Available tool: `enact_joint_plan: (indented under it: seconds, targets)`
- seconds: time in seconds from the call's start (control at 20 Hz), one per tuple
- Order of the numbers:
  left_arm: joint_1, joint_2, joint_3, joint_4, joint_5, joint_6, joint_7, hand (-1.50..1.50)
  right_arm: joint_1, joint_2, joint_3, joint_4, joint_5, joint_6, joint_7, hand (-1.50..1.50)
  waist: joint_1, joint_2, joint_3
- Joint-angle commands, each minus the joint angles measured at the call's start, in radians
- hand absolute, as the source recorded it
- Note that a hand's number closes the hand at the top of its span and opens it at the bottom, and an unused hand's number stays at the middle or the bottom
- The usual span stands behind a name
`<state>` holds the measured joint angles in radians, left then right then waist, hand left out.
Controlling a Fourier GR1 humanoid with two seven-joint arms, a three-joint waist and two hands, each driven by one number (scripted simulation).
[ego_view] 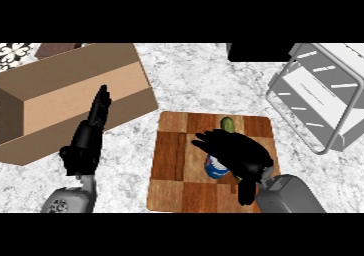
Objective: Pick the can from the cutting board and place it in the tiered basket
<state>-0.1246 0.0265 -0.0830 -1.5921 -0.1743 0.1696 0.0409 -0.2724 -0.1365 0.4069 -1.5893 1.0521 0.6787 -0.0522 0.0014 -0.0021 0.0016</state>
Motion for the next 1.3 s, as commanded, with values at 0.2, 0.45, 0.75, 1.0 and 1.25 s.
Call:
enact_joint_plan:
  seconds: [0.2, 0.45, 0.75, 1.0, 1.25]
  targets:
    - [-0.002, -0.002, 0.017, 0.008, 0.003, -0.009, 0.017, 0.0, -0.019, 0.064, -0.036, 0.126, 0.029, -0.102, -0.038, -1.5, 0.002, 0.002, -0.001]
    - [-0.02, 0.006, 0.032, 0.038, 0.011, -0.019, -0.002, 0.0, 0.086, 0.035, 0.015, 0.047, 0.079, -0.237, -0.092, 1.5, -0.003, 0.002, -0.002]
    - [0.055, -0.025, -0.024, 0.01, -0.02, 0.002, -0.031, 0.0, 0.046, 0.086, 0.071, 0.142, 0.185, -0.416, -0.109, 1.5, 0.002, 0.001, -0.002]
    - [0.027, 0.031, 0.056, 0.034, 0.032, -0.044, -0.035, 0.0, 0.125, -0.105, -0.032, 0.112, 0.209, -0.446, -0.159, 1.5, -0.01, 0.0, -0.002]
    - [-0.001, -0.003, 0.033, 0.015, -0.001, 0.001, 0.006, 0.0, 0.259, -0.415, -0.188, 0.128, 0.253, -0.528, -0.237, 1.5, -0.047, -0.002, -0.001]
